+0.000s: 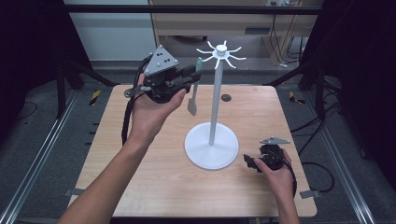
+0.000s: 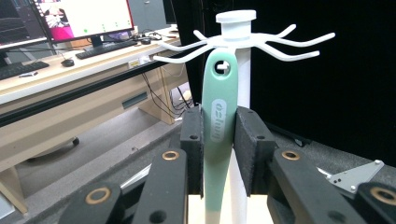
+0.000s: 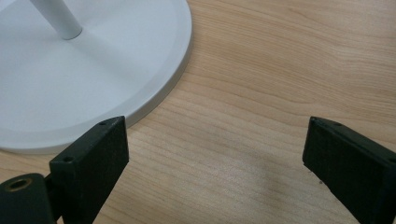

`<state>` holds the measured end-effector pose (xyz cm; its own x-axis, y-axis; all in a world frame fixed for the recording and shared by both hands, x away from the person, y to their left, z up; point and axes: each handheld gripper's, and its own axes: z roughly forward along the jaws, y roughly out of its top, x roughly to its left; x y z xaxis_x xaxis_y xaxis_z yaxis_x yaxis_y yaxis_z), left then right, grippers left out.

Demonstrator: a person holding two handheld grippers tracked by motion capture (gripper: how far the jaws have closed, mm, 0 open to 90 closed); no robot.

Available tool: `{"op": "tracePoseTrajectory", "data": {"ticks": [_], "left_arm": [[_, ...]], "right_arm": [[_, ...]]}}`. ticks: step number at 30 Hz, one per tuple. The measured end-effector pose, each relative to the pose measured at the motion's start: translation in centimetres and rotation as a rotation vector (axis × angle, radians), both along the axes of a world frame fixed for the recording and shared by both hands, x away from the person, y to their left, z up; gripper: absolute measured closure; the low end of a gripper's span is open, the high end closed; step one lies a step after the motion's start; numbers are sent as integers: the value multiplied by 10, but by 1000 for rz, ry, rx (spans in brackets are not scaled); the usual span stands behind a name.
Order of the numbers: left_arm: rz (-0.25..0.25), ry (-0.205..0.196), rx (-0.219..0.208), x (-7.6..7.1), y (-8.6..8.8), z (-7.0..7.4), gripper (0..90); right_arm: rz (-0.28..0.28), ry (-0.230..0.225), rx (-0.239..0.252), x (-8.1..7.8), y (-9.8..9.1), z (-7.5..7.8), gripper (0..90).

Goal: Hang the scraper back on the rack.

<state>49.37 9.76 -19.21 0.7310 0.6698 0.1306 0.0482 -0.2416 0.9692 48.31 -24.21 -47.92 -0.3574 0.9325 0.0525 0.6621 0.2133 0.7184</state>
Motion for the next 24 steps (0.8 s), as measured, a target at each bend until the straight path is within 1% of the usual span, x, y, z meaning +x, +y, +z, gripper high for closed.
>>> {"op": "tracePoseTrajectory", "data": {"ticks": [3, 5, 20, 24], "left_arm": [[-3, -1, 10, 0, -1, 0, 739], [-4, 1, 4, 1, -2, 0, 739], [-17, 17, 5, 8, -8, -3, 739], [-19, 17, -3, 9, -10, -4, 739]], "right_arm": [[0, -1, 1, 0, 0, 0, 75], [1, 0, 0, 0, 0, 0, 75], [-2, 3, 4, 0, 0, 0, 75], [2, 2, 5, 0, 0, 0, 75]]}}
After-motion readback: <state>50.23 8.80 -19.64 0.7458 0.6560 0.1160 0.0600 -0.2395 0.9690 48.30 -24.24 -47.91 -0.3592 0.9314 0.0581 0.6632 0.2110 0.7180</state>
